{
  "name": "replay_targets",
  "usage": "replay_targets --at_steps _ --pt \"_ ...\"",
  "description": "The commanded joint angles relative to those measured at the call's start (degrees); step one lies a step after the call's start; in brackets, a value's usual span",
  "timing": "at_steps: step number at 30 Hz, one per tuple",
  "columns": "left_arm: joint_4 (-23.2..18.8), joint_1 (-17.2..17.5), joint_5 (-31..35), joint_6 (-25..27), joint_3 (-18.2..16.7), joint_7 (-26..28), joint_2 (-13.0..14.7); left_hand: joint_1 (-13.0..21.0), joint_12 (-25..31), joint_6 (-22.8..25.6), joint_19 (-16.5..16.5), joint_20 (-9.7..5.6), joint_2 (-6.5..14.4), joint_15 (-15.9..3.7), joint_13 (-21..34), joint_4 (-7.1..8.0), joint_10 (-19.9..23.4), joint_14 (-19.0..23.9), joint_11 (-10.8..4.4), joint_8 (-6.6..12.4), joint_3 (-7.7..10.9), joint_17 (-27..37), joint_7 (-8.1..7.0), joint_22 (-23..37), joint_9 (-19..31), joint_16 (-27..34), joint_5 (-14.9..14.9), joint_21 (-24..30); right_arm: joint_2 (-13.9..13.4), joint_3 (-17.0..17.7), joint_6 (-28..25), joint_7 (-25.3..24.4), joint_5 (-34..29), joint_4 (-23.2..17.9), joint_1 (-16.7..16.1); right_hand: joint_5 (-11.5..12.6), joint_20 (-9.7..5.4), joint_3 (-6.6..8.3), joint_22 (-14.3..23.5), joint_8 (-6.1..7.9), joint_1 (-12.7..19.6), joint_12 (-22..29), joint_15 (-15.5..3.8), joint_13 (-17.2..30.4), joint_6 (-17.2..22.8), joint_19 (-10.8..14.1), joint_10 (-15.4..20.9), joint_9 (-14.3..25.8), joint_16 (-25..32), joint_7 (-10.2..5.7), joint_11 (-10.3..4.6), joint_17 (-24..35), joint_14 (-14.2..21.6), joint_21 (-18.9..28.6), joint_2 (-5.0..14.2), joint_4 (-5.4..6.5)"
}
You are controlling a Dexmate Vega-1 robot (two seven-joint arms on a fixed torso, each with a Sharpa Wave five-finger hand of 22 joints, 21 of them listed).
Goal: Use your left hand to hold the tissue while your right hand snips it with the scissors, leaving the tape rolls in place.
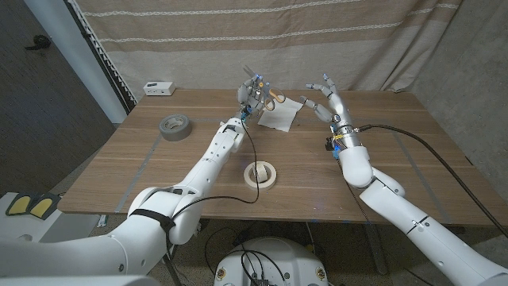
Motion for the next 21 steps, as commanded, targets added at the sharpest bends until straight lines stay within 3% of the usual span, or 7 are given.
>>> replay_targets --at_steps 1,8,10,15,21 --pt "1.7 -0.9 -0.5 1.0 -0.4 -0.7 -0.9 -0.1 0.1 0.2 -0.2 -6.09 0.3 0.19 0.1 0.80 0.4 -0.3 -0.08 0.22 1.08 0.2 -0.56 -0.1 0.2 0.4 0.3 0.2 1.0 -2.4 -3.4 -4.4 -7.1 -0.7 0.3 0.3 -0.01 0.21 0.2 0.35 0.7 -0.1 -0.05 0.1 0.7 -0.5 -0.5 0.2 -0.2 0.29 -0.28 0.1 -1.5 -0.2 0.12 -0.09" --pt "1.8 -0.8 -0.6 1.0 -0.7 -0.8 -1.2 -0.2 0.2 0.2 -0.2 -6.09 0.3 0.17 0.2 0.79 0.5 -0.3 -0.06 0.18 1.07 0.2 -0.46 0.0 0.2 0.4 0.3 0.2 1.5 -3.5 -4.7 -6.2 -10.0 -0.4 0.7 0.3 -0.14 0.22 0.2 0.25 1.0 -0.3 -0.67 0.0 0.6 -0.7 -0.6 0.3 -0.3 0.53 -0.09 0.1 -2.0 -0.3 0.04 0.02" --pt "-0.5 0.2 -0.3 1.0 -0.6 1.7 -1.1 -0.2 0.1 0.2 -0.2 -6.10 0.3 0.17 0.1 0.80 0.4 -0.3 -0.06 0.19 1.08 0.2 -0.44 0.0 0.2 0.4 0.3 0.2 1.8 -3.7 -4.9 -7.0 -10.6 -0.2 0.8 0.4 -0.16 0.20 0.2 0.21 1.1 -0.3 -0.90 0.0 0.6 -0.8 -0.6 0.3 -0.3 1.04 0.29 0.1 -2.1 -0.4 0.00 0.10" --pt "-0.7 0.3 -0.9 1.6 -0.7 1.7 -1.2 -0.1 0.1 0.3 -0.2 -6.13 0.2 0.16 0.1 0.75 0.4 -0.4 -0.06 0.21 1.08 0.2 -0.54 0.0 0.2 0.4 0.3 0.2 1.9 -4.5 -5.0 -7.5 -11.8 0.0 1.3 0.5 -0.19 0.06 0.2 0.03 1.2 -0.2 -1.17 0.0 0.4 -0.8 -0.2 0.3 -0.2 2.87 0.76 0.2 -2.3 -0.4 -0.26 0.30" --pt "-0.8 0.2 -1.0 1.7 -0.6 1.9 -1.4 -0.1 0.2 0.4 -0.3 -6.11 0.2 0.16 0.1 0.75 0.5 -0.5 -0.09 0.18 1.07 0.2 -0.59 0.0 0.1 0.4 0.3 0.2 2.0 -5.5 -5.1 -7.4 -12.8 0.2 2.0 0.6 -0.35 -0.12 0.2 0.23 1.2 -0.1 -1.35 0.0 1.1 -0.9 0.3 0.4 -0.1 3.26 1.19 0.2 -2.2 -0.4 -0.52 0.46"
